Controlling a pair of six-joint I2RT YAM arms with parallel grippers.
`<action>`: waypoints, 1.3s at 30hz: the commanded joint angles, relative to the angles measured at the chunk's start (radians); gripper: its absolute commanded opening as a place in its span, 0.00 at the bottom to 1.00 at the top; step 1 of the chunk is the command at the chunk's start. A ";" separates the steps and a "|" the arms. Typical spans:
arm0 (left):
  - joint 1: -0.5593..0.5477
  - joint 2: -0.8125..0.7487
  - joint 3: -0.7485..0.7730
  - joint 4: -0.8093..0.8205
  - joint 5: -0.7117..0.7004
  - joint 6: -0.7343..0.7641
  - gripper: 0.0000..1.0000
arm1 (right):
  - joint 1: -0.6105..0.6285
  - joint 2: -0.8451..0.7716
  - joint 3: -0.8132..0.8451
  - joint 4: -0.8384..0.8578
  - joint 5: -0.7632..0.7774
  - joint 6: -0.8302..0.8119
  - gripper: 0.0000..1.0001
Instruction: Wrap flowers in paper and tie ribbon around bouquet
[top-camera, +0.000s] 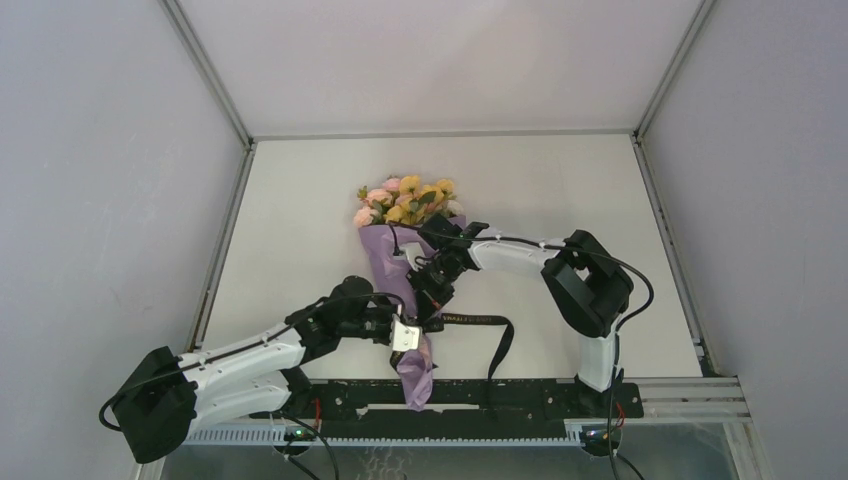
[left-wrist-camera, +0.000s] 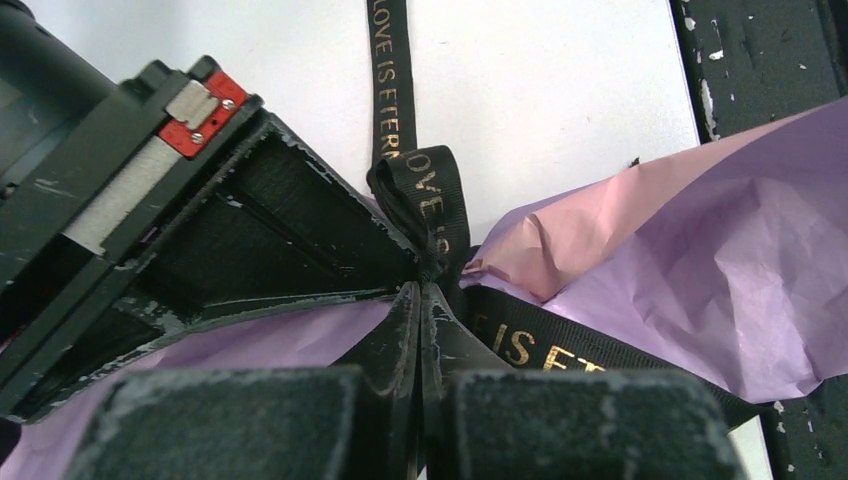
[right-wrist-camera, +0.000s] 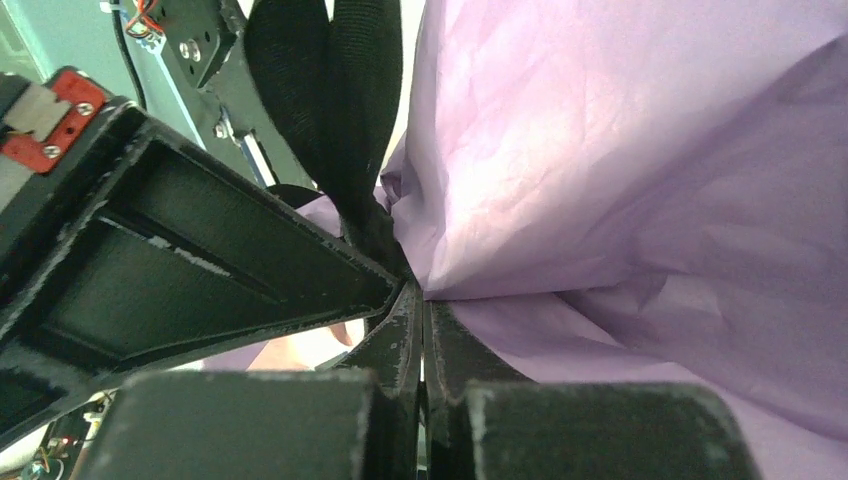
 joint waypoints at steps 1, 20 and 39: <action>-0.005 -0.019 -0.012 0.013 0.009 0.052 0.00 | -0.028 -0.082 0.020 0.015 -0.035 0.010 0.00; -0.004 0.005 -0.047 -0.002 -0.013 0.283 0.00 | -0.044 -0.088 0.019 0.058 0.009 0.064 0.19; -0.027 -0.001 0.000 0.080 -0.058 0.109 0.00 | -0.032 -0.095 0.007 0.032 0.089 0.013 0.28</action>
